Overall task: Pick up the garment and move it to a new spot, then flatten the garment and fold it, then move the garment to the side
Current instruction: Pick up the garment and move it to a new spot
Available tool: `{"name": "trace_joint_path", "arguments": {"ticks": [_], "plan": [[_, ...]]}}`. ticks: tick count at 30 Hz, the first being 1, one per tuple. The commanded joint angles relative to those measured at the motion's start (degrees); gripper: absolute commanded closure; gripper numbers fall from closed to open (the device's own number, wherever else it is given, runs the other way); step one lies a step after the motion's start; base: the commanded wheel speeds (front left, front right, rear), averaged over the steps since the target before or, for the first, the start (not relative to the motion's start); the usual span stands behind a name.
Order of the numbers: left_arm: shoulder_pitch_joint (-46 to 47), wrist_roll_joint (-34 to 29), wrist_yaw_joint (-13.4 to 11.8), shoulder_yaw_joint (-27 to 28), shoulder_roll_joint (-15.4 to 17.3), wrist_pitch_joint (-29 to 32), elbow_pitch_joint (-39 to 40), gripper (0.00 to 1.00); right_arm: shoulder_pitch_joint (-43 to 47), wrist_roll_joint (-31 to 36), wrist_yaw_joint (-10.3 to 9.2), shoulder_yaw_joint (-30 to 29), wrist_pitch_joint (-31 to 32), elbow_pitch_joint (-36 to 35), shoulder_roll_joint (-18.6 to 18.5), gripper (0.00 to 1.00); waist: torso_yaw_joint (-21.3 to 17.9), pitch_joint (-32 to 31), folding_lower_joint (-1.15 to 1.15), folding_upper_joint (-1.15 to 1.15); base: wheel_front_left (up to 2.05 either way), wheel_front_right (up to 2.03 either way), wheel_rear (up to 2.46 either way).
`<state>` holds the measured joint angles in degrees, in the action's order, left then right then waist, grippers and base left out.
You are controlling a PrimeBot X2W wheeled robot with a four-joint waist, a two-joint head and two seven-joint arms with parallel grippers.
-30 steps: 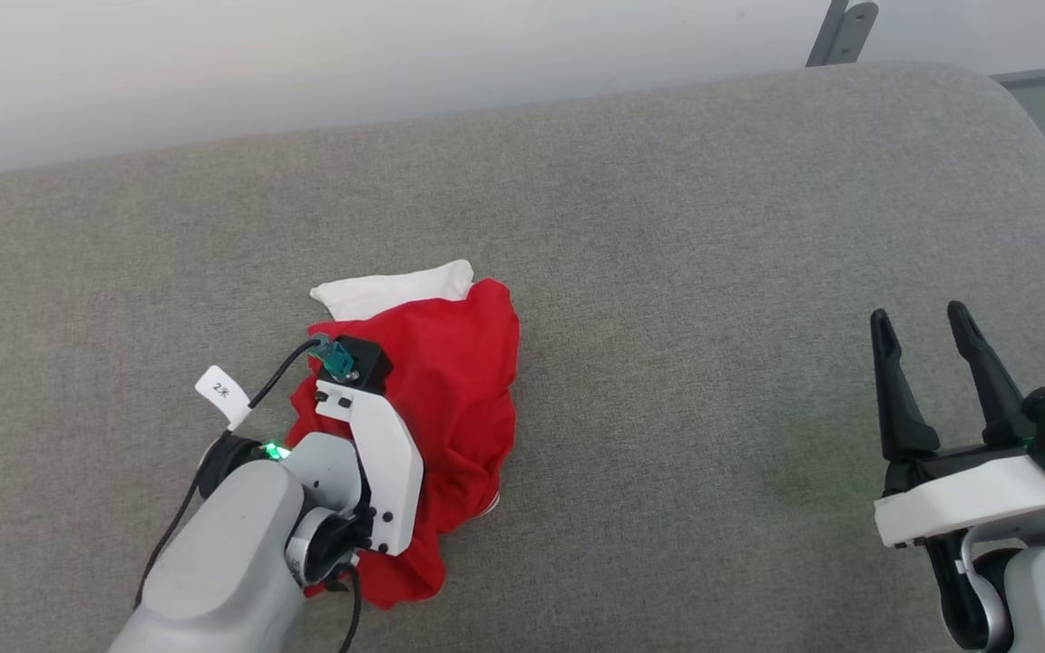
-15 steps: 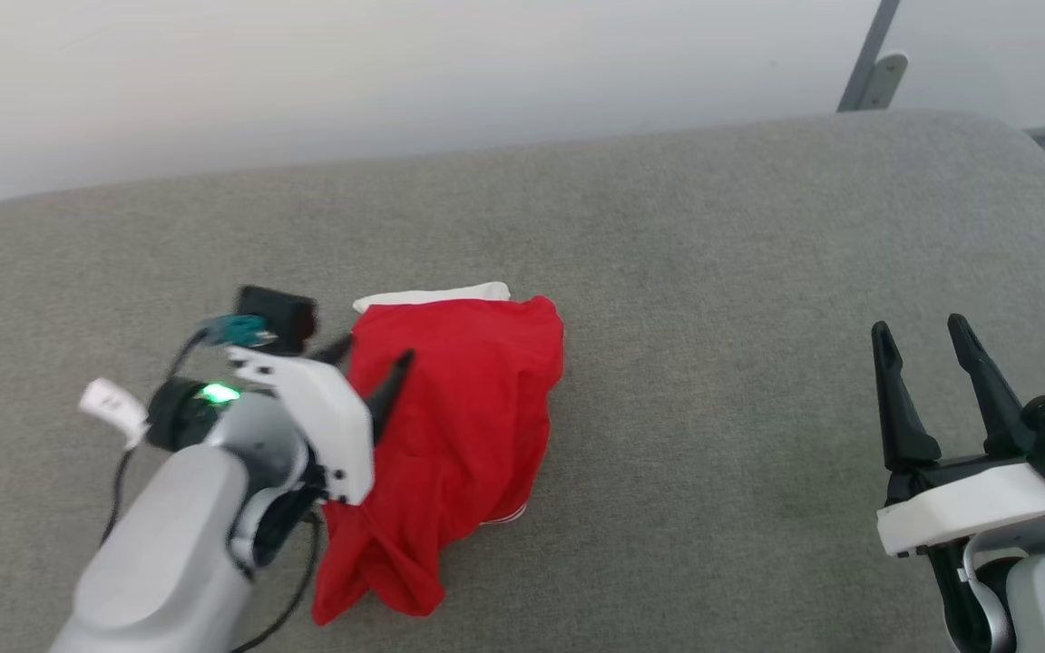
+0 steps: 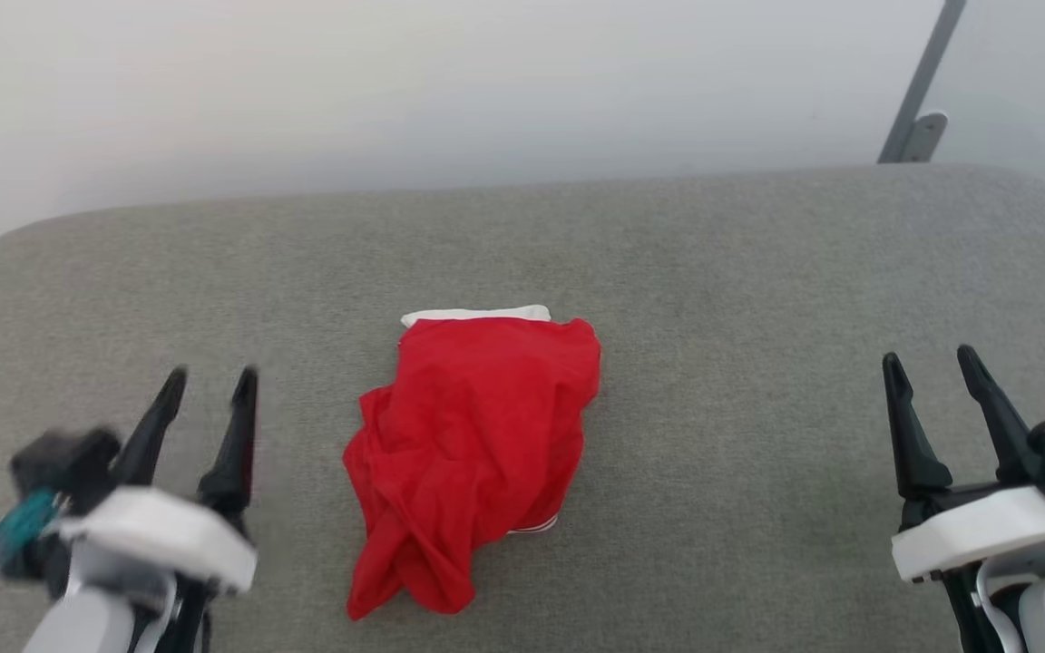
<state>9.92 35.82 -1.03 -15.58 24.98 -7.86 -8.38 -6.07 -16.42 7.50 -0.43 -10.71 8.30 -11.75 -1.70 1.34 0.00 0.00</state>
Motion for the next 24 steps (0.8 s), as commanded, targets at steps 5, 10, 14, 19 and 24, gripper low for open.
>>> {"name": "trace_joint_path", "arguments": {"ticks": [5,10,14,19,24], "plan": [[-6.8,1.2,-1.0,2.4,0.7,-4.0,1.7,0.00,1.4,0.3,-0.02,-1.0,-0.4,0.4,0.3,0.00,1.3,-1.0,0.00,0.00,0.00,0.00,0.00],[-11.6,0.9,-1.9,4.9,0.4,-6.4,3.6,0.00,1.9,0.6,-0.02,-1.7,-0.3,0.2,0.6,0.00,2.2,-1.5,0.00,0.00,0.00,0.00,0.00],[-14.3,0.3,-1.7,7.0,-0.7,-7.1,5.3,0.00,2.4,0.5,-0.02,-2.2,-0.4,0.2,0.6,0.00,3.0,-1.7,0.00,0.00,0.00,0.00,0.00],[-15.9,-0.6,-1.2,8.6,-1.8,-7.3,5.8,0.00,3.0,0.6,-0.02,-2.6,-0.9,0.5,0.7,0.00,3.9,-1.9,0.00,0.00,0.00,0.00,0.00],[-16.6,-1.6,-0.5,10.8,-3.0,-7.4,6.4,0.00,3.4,0.7,-0.02,-2.5,-1.0,0.8,1.0,0.00,4.4,-2.0,0.00,0.00,0.00,0.00,0.00]]}}
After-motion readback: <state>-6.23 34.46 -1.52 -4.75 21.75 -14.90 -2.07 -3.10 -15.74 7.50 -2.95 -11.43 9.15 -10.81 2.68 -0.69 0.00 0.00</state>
